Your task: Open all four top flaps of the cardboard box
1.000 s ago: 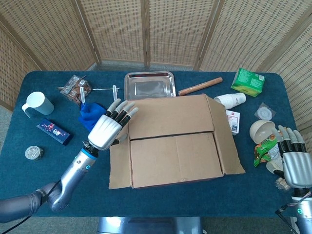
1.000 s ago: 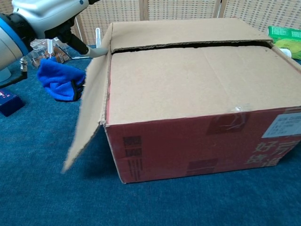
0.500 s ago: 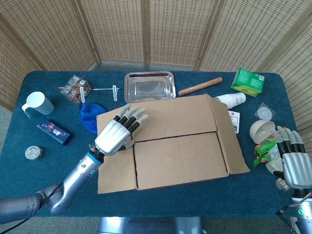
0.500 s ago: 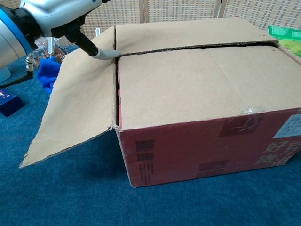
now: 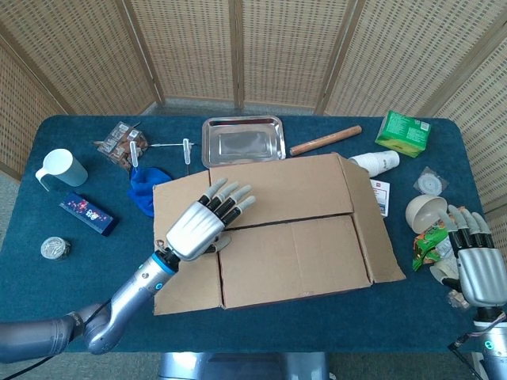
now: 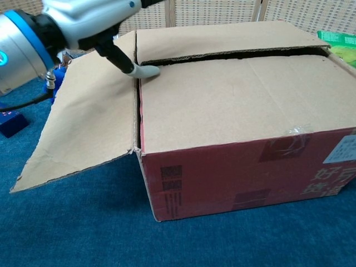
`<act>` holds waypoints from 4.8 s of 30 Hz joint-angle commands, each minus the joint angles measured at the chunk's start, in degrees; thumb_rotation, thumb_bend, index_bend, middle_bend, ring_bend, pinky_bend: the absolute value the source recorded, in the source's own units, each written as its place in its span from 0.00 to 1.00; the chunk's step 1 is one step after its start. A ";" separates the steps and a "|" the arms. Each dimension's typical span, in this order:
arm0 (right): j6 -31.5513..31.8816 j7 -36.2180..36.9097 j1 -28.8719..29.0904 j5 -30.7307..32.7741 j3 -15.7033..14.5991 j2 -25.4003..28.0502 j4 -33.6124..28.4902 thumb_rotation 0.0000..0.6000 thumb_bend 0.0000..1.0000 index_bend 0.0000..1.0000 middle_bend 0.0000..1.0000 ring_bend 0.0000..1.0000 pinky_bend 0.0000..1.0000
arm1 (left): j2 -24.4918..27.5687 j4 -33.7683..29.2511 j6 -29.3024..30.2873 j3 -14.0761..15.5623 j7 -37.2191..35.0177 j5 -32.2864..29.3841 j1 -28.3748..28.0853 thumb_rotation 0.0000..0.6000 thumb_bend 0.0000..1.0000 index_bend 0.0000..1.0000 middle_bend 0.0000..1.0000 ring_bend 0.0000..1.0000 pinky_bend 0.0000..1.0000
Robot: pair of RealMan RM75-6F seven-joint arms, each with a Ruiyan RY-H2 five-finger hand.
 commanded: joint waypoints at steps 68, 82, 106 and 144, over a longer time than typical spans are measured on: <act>-1.80 4.85 0.15 1.30 0.76 1.34 0.77 1.00 0.00 0.00 0.02 0.00 0.00 | -11.72 43.02 -10.91 -15.02 11.09 -22.57 -26.77 1.00 0.03 0.00 0.00 0.00 0.00; -1.69 4.54 0.03 1.01 0.64 1.53 0.27 1.00 0.00 0.00 0.02 0.00 0.00 | -13.70 50.15 -10.36 -12.10 2.56 -20.53 -26.80 1.00 0.03 0.00 0.00 0.00 0.00; -1.05 2.40 0.03 -0.69 0.04 1.15 -0.74 1.00 0.00 0.00 0.02 0.00 0.00 | 17.73 0.94 -29.69 -7.29 -4.36 -38.80 -20.65 1.00 0.04 0.11 0.09 0.05 0.15; -0.52 2.77 -0.08 -1.21 -0.04 1.29 -1.30 1.00 0.00 0.00 0.02 0.00 0.00 | 9.82 8.76 -34.11 -3.74 -21.77 -39.96 -27.73 1.00 0.04 0.13 0.10 0.06 0.32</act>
